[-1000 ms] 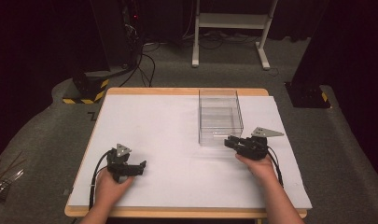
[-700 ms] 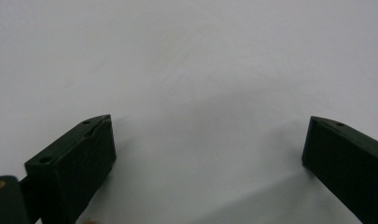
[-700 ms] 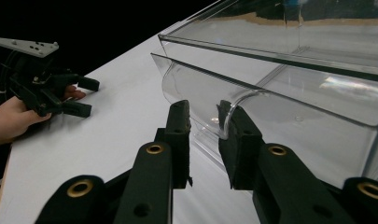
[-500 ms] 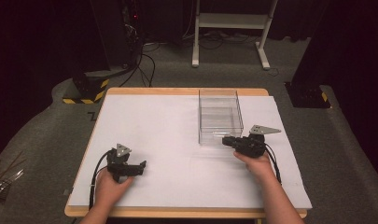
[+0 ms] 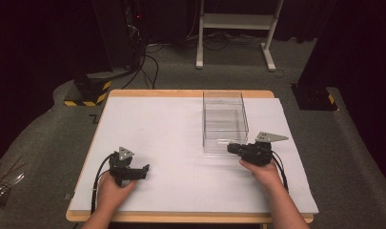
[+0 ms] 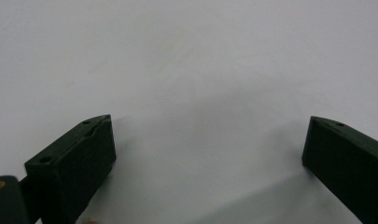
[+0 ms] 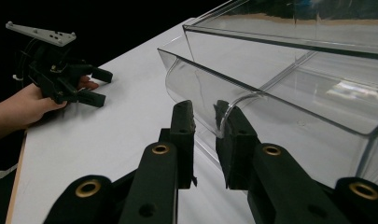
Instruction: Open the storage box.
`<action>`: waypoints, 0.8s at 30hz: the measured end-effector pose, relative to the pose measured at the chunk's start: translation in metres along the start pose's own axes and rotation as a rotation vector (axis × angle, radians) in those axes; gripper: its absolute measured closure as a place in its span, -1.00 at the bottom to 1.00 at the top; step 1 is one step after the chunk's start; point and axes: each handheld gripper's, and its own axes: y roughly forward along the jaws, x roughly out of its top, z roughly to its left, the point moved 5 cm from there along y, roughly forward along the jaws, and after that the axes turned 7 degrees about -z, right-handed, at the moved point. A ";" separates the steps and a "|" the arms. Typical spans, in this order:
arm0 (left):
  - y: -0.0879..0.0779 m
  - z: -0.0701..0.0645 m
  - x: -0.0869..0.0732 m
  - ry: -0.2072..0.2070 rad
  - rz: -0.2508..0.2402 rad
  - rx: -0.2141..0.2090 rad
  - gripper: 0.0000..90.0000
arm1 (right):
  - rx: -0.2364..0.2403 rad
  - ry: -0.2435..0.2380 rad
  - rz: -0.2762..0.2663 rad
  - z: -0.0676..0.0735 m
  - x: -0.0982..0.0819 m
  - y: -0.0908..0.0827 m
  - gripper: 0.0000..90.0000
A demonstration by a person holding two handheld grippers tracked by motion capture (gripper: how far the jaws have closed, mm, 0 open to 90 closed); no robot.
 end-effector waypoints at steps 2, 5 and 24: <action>0.000 0.000 0.000 0.000 0.000 0.000 -0.94 | 0.005 -0.003 -0.002 0.002 -0.001 -0.002 0.71; 0.000 0.000 0.000 0.000 0.000 0.000 -0.94 | 0.009 -0.004 0.002 0.005 -0.004 -0.006 0.71; 0.000 0.000 0.000 -0.001 0.000 0.000 -0.94 | 0.015 -0.020 -0.004 0.025 -0.016 -0.019 0.71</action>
